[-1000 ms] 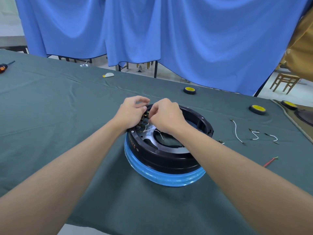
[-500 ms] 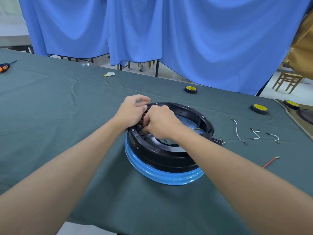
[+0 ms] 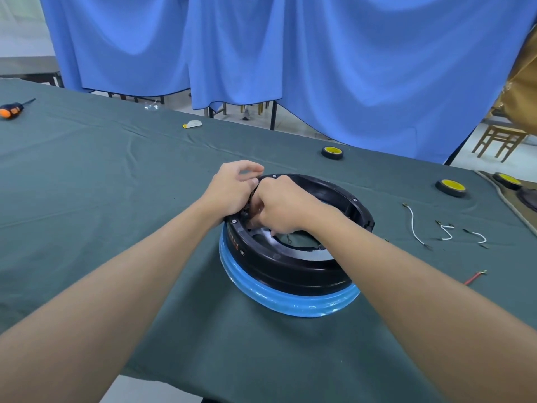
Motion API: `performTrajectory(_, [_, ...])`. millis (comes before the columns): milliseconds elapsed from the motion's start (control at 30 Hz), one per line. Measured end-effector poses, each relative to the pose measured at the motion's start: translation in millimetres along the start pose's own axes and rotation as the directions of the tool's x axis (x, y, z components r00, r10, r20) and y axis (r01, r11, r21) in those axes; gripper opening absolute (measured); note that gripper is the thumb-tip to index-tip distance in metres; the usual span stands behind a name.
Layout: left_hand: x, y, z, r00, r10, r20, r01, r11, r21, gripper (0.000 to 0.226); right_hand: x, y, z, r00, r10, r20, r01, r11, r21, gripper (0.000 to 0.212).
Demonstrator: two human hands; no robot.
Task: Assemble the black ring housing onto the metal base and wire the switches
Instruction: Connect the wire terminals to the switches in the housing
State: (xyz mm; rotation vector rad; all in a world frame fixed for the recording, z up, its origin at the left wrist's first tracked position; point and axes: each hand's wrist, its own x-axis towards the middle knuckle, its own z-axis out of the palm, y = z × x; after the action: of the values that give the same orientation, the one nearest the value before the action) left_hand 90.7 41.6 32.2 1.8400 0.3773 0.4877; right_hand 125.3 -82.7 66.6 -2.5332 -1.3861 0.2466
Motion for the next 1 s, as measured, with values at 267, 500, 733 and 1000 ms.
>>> performTrajectory(267, [-3,2,0,1.000,0.016,0.001,-0.016,1.000,0.018,0.030,-3,5,-6,0.998,-0.012,0.055,0.008,0.998,0.063,0.010])
performTrajectory(500, [-2,3,-1,1.000,0.006,0.002,-0.006,1.000,0.030,0.029,-1,3,-7,0.998,-0.007,0.064,0.003,0.998,0.057,0.011])
performTrajectory(733, [-3,2,1,1.000,0.007,-0.007,-0.007,1.000,0.030,0.029,-3,4,-3,1.000,0.006,0.011,-0.007,0.998,0.067,0.017])
performTrajectory(1000, [-3,3,0,1.000,-0.010,-0.007,0.010,1.000,0.028,0.029,8,-4,7,0.993,0.093,-0.066,-0.092,0.996,0.018,0.015])
